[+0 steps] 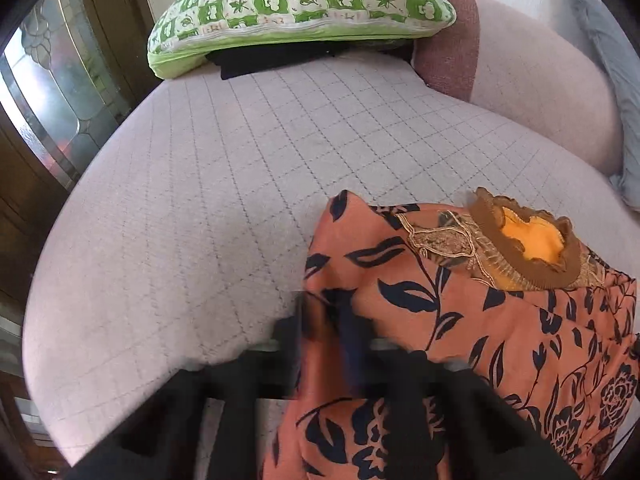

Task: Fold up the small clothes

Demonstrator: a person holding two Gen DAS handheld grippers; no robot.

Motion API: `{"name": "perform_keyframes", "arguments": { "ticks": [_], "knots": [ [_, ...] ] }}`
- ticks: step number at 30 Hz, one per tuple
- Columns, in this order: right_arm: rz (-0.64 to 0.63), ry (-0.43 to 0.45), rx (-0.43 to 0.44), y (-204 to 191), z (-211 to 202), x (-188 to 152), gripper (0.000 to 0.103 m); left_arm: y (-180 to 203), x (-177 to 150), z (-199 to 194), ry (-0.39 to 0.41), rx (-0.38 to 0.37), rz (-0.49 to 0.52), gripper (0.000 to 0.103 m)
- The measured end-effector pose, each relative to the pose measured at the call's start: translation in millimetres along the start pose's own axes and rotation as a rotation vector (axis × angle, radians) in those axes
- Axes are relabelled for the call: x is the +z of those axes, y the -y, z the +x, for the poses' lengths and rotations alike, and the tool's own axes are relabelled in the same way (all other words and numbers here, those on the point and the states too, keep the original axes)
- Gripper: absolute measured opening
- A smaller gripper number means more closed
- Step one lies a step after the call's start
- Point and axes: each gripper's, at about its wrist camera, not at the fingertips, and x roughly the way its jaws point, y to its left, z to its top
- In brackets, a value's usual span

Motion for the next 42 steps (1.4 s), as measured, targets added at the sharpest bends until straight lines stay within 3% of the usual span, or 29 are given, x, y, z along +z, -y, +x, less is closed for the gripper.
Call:
{"name": "perform_keyframes", "arguments": {
  "ticks": [3,7,9,12,17,21,24,27,30,31,33,35,37,39,40,42],
  "knots": [
    [-0.057,0.039,0.003,-15,-8,-1,0.020,0,-4,-6,0.050,0.009,0.029,0.007],
    [-0.142,0.106,0.018,-35,-22,-4,0.018,-15,-3,-23,0.098,-0.012,-0.004,0.006],
    [-0.159,0.131,0.053,-43,-25,-5,0.017,-30,-1,-33,0.134,0.012,-0.046,0.000],
    [-0.186,0.203,0.071,-52,-30,-6,0.017,-63,3,-47,0.229,0.109,-0.127,0.000],
    [-0.165,0.216,-0.111,-56,-4,-4,0.021,-90,6,-31,0.126,0.007,-0.211,0.000],
    [-0.127,0.251,-0.121,-60,-7,-3,0.021,-55,-10,-46,0.164,-0.032,-0.137,0.000],
    [-0.121,0.342,-0.170,-59,-23,-3,0.022,-11,-19,-48,0.190,-0.065,-0.034,0.001],
    [-0.107,0.404,-0.080,-50,-47,-1,0.025,34,-32,-32,0.200,-0.001,0.144,0.008],
    [-0.210,0.321,0.017,-63,-43,-4,0.025,38,-37,4,0.134,0.085,0.158,0.010],
    [-0.235,0.280,0.046,-67,-38,-7,0.025,37,-39,9,0.141,0.095,0.157,0.011],
    [-0.255,0.169,0.098,-74,-21,-13,0.025,33,-38,12,0.191,0.200,0.191,0.011],
    [-0.249,0.055,0.125,-75,0,-17,0.025,23,-35,17,0.189,0.265,0.180,0.011],
    [-0.223,-0.034,0.062,-69,24,-18,0.025,8,-33,29,0.159,0.305,0.154,0.012],
    [-0.167,-0.077,-0.108,-49,47,-18,0.022,1,-31,36,0.141,0.330,0.150,0.012],
    [-0.149,-0.078,-0.087,-45,49,-16,0.016,0,-29,35,0.142,0.320,0.141,0.012],
    [-0.149,-0.065,-0.066,-50,42,-15,0.017,-1,-29,32,0.150,0.317,0.137,0.012]
  ]
}}
